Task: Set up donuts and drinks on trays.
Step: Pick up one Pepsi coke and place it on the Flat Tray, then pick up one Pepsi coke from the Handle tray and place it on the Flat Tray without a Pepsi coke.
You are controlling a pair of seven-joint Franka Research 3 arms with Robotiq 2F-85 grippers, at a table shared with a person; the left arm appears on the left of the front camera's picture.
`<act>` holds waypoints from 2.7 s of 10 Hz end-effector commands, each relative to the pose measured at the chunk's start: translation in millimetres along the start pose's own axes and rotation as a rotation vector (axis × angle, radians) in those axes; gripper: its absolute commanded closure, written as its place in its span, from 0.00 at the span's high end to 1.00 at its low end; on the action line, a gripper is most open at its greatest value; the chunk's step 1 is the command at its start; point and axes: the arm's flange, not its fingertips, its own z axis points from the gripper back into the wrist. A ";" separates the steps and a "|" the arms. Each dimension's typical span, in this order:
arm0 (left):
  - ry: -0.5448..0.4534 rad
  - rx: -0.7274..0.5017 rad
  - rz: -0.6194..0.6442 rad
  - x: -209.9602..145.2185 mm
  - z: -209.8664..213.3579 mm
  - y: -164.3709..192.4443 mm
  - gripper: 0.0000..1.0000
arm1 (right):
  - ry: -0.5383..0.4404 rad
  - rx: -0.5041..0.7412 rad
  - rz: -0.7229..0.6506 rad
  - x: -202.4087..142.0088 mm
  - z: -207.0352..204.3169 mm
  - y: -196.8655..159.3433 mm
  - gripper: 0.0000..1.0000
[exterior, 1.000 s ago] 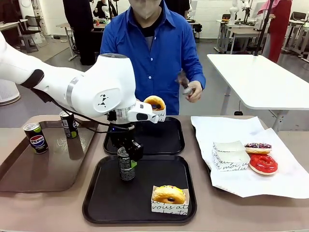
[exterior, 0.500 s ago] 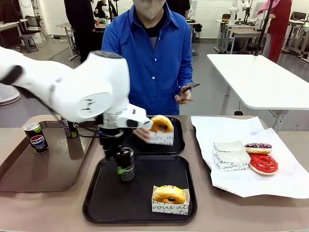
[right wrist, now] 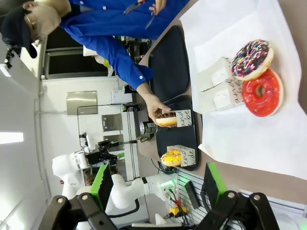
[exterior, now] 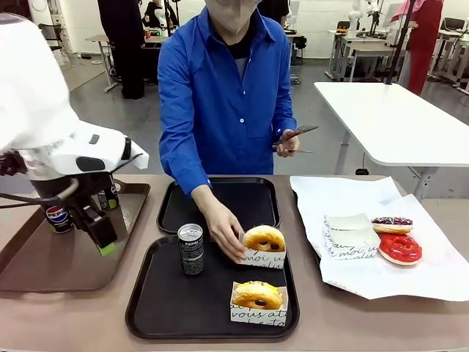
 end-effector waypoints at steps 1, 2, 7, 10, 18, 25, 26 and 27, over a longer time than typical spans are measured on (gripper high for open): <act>-0.005 -0.076 0.016 -3.2 -19.9 0.5 0.83 | -0.006 0.014 0.002 0.2 0.4 0.9 1.00; 0.000 0.000 0.000 0.0 0.0 0.0 0.83 | -0.006 0.014 0.002 0.2 0.4 0.9 1.00; 0.000 0.000 0.000 0.0 0.0 0.0 0.83 | -0.006 0.014 0.002 0.2 0.4 0.9 1.00; 0.000 0.000 0.000 0.0 0.0 0.0 0.83 | -0.006 0.014 0.002 0.2 0.4 0.9 1.00; -0.057 -0.088 0.194 24.7 21.4 52.3 0.84 | -0.006 0.014 0.002 0.2 0.4 0.9 1.00; -0.061 -0.049 0.695 -3.6 15.6 261.0 0.84 | -0.006 0.014 0.002 0.2 0.4 0.9 1.00; -0.042 -0.028 0.732 -9.2 7.3 278.0 0.84 | -0.006 0.014 0.002 0.2 0.4 0.9 1.00; -0.055 -0.046 0.740 -17.1 2.5 291.2 0.84 | -0.006 0.014 0.002 0.2 0.4 0.9 1.00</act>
